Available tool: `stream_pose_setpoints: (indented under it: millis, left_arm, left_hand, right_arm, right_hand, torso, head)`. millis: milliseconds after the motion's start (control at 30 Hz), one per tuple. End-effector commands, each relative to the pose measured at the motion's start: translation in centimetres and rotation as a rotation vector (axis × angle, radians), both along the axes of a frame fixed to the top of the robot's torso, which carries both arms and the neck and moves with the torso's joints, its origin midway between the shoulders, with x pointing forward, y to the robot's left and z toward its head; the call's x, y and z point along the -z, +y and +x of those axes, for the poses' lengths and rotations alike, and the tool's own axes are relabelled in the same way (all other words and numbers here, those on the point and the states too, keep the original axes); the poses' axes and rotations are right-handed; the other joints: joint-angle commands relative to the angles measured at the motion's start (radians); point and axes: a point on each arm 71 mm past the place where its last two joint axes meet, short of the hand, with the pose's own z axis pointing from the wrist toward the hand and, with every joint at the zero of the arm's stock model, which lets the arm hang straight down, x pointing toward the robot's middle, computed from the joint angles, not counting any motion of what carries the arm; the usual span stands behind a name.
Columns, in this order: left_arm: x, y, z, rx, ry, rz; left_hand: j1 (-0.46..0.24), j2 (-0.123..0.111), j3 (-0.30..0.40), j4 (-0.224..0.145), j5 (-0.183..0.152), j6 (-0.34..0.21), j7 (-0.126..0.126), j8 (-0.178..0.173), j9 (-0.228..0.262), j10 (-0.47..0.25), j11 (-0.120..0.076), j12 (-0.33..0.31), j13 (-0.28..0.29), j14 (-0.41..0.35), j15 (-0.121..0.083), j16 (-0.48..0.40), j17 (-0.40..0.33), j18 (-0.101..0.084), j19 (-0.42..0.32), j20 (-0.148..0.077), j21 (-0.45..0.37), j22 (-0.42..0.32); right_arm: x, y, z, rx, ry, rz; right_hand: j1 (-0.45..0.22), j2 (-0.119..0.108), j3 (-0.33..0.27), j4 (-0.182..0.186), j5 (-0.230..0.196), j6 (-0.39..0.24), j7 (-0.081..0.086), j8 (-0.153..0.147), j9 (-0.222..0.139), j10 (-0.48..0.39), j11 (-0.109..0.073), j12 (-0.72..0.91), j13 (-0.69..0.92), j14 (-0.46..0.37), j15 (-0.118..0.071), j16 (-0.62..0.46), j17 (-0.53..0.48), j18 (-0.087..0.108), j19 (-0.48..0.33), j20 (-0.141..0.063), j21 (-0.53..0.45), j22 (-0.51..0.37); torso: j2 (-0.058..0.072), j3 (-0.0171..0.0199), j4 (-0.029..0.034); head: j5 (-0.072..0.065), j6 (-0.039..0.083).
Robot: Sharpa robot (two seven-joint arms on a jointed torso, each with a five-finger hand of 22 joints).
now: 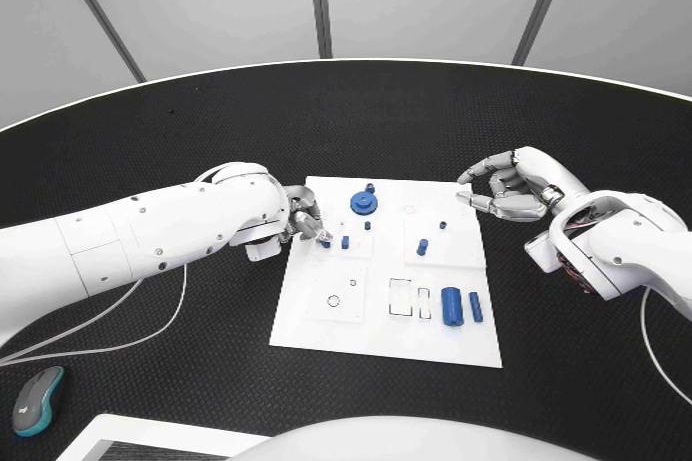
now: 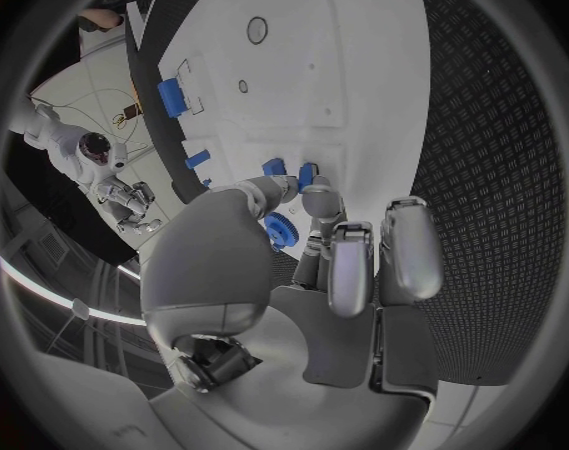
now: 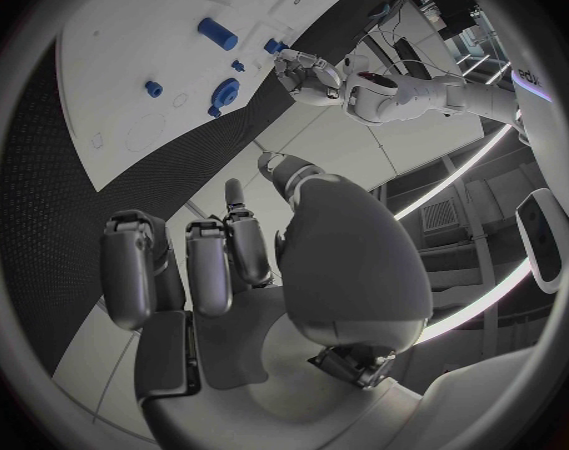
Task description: Assemble the parts on the task board
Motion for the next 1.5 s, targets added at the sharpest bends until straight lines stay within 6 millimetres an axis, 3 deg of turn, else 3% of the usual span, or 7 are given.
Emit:
stream_pose_setpoints:
  millis: [33,1500]
  left_arm:
    - [-0.02,0.03,0.13,-0.001,-0.01,0.005]
    - [0.14,-0.31,0.21,0.023,0.006,0.023]
  left_hand:
    - [0.003,0.007,0.121,-0.118,0.006,0.002,-0.007,0.005,0.0,0.007,-0.005,0.004,-0.001,0.097,-0.007,0.006,0.228,-0.006,0.006,0.0,0.006,0.001]
    - [-0.002,0.004,0.127,-0.12,0.005,0.003,-0.007,0.007,0.0,0.008,-0.005,0.003,-0.003,0.097,-0.007,0.006,0.228,-0.007,0.007,0.0,0.006,0.002]
  right_arm:
    - [0.0,0.02,-0.01,-0.001,0.0,0.0]
    - [0.01,0.08,-0.01,-0.004,0.002,0.0]
  right_hand:
    - [0.009,0.0,0.002,0.006,0.005,-0.004,-0.001,0.006,0.001,0.004,-0.001,0.001,0.077,0.077,-0.009,-0.005,0.154,0.016,0.051,-0.008,-0.004,0.175]
    - [0.009,0.0,0.002,0.006,0.005,-0.004,-0.001,0.006,0.001,0.004,-0.001,0.001,0.077,0.077,-0.009,-0.005,0.154,0.016,0.051,-0.008,-0.004,0.175]
  torso:
    - [0.001,0.0001,-0.0009]
    - [0.0,0.0003,-0.0002]
  head:
    - [0.0,0.001]
    - [-0.004,-0.007]
